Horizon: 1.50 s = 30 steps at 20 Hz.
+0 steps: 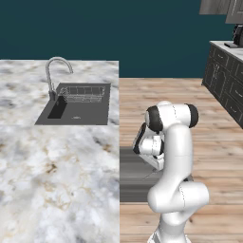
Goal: Organize the utensils by type. Pick up the wooden spoons from the counter and place them in the open cabinet. Then pick up the metallic utensils from the counter and place them in the open drawer.
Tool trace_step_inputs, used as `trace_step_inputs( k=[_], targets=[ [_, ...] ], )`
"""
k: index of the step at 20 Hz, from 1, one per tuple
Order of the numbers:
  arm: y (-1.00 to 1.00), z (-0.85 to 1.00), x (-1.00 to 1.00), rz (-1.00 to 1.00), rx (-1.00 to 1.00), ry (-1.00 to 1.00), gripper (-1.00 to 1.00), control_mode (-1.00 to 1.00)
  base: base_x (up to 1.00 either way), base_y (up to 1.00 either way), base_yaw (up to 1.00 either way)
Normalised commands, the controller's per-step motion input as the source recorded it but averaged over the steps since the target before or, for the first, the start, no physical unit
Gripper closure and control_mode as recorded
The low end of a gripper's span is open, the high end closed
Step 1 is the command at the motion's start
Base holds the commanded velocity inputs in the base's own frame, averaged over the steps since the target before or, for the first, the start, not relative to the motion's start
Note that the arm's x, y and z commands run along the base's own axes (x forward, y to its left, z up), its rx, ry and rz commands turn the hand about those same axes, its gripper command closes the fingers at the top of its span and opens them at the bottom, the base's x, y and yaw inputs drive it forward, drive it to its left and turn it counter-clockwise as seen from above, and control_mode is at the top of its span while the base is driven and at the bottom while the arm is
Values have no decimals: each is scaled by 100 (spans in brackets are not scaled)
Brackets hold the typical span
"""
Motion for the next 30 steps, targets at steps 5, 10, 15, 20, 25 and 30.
trace_step_inputs(
  k=[5, 10, 15, 20, 25, 30],
  targets=[
    [1, 74, -9, 3, 1, 11, -100, -100, 0, 0, 0],
    [-3, 72, -41, 25, -3, 3, -100, -100, 0, 0, 0],
    [-6, 73, -47, 46, -3, 0, -100, -100, 0, 0, 0],
    [-5, 68, -63, 54, -6, 0, -100, -100, 0, 0, 0],
    [-3, 60, -55, 50, -7, 0, -100, -100, 0, 0, 0],
    [-7, 49, -49, 31, 4, 0, -100, -100, 0, 0, 0]
  ],
)
